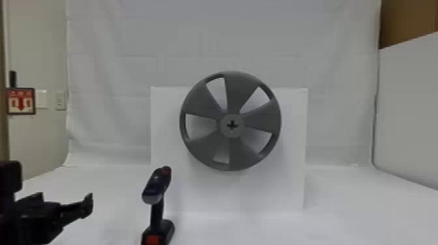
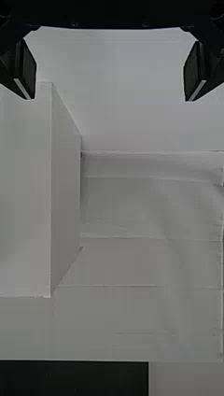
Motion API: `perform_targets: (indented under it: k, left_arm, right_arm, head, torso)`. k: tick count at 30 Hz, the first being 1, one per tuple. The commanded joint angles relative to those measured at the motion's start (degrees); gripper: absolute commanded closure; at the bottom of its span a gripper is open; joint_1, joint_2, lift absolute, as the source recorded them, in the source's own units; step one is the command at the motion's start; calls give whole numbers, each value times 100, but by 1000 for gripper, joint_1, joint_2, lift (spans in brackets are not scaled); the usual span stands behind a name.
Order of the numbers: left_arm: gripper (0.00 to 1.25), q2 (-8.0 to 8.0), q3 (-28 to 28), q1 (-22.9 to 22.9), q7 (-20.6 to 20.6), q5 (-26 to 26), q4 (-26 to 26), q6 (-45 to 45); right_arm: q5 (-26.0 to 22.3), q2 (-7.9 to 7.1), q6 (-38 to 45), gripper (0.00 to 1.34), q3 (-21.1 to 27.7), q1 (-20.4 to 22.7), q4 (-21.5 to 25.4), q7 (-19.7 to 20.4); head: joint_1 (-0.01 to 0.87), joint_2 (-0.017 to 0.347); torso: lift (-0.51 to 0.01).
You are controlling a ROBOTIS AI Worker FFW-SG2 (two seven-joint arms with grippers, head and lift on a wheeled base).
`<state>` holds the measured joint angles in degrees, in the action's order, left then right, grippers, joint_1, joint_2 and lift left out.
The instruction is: Grasp the drill and bring into the middle of wheel
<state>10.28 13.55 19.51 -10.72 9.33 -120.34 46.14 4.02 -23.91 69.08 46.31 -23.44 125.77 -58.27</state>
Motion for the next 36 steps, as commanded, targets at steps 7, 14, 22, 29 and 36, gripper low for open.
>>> perform_targets:
  k: [7,14,22,29,36]
  left_arm:
    - [94,0,-2,0,-1,-19,1,0]
    - [94,0,-2,0,-1,-27,1,0]
    - [94,0,-2,0,-1,-27,1,0]
    - [94,-9,-2,0,8,-27,1,9]
    - [94,-18,-2,0,17,-27,1,0]
  right_arm:
    - [38,0,0,128,-34,6,0,0]
    - [73,0,0,128,-69,15,0,0]
    - [82,0,0,128,-78,6,0,0]
    - [90,0,0,128,-78,24,0,0]
    - [90,0,0,128,-78,24,0,0]
  head:
    - [54,31]
    - [54,31]
    - [54,31]
    - [54,31]
    - [54,31]
  torso:
    - [-403]
    - [-403]
    - [-403]
    - [-403]
    - [-403]
